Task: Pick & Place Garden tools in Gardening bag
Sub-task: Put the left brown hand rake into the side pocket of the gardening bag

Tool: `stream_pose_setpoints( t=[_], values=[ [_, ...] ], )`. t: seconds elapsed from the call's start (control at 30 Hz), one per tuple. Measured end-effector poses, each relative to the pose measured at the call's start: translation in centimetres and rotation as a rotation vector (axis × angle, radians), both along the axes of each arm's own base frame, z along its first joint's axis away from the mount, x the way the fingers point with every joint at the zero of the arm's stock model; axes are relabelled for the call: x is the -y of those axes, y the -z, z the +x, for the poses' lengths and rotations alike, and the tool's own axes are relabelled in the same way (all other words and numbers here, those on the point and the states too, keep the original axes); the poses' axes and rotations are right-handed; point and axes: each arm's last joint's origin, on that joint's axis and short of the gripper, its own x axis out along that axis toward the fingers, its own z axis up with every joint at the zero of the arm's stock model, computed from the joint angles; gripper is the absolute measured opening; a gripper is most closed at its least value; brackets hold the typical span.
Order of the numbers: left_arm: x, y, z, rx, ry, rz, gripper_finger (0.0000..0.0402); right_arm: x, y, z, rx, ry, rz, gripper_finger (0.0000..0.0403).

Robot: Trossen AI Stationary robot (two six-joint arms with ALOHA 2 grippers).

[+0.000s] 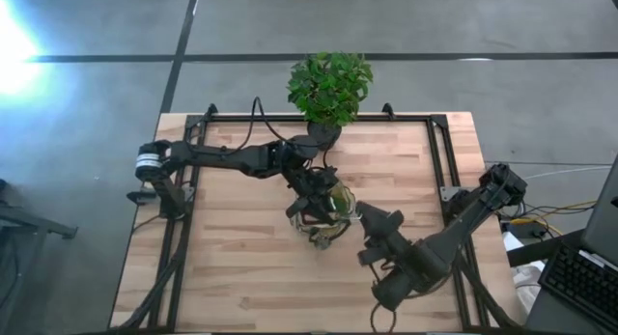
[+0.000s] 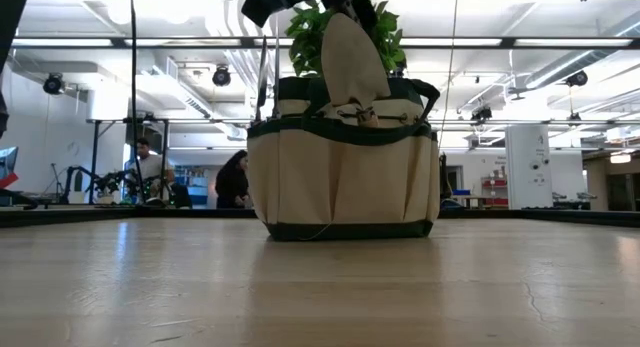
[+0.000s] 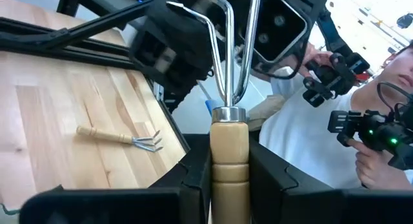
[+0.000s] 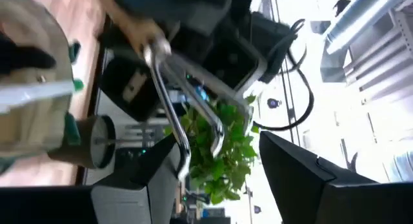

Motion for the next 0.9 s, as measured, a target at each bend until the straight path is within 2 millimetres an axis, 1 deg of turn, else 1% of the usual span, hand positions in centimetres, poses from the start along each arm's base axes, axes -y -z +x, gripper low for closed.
stream_pose_setpoints(
  t=[0.13,0.23,0.3,0.43,0.57,0.63,0.73,0.8,0.9],
  values=[
    [0.4,0.1,0.1,0.004,0.003,0.010,0.0071,1.4,0.1,-0.1,0.020,0.032,0.012,0.0201],
    [0.4,0.2,0.1,0.022,-0.009,0.034,0.0071,1.9,-0.4,-0.7,0.112,0.032,0.089,0.0201],
    [0.4,0.2,0.1,0.028,-0.019,0.044,0.0071,2.2,-1.3,-1.7,0.189,0.019,0.168,0.0201],
    [0.4,0.2,0.2,0.036,-0.035,0.057,0.0071,3.6,-3.5,-4.4,0.294,0.022,0.426,0.0201],
    [0.2,0.2,0.3,0.066,-0.088,0.107,0.0071,5.9,-5.0,-7.4,0.350,0.120,0.747,0.0201],
    [0.2,0.1,0.5,0.091,-0.147,0.144,0.0071,7.0,-5.0,-8.8,0.373,0.161,0.872,0.0201],
    [0.0,-0.1,0.7,0.138,-0.242,0.210,0.0071,7.8,-4.2,-10.7,0.411,0.181,1.003,0.0200],
    [-0.1,-0.4,0.8,0.187,-0.278,0.240,0.0071,8.1,-3.4,-11.9,0.445,0.173,1.059,0.0196],
    [0.0,-1.2,1.0,0.299,-0.309,0.268,0.0071,8.1,-2.1,-13.3,0.524,0.106,1.110,0.0187]
  ],
)
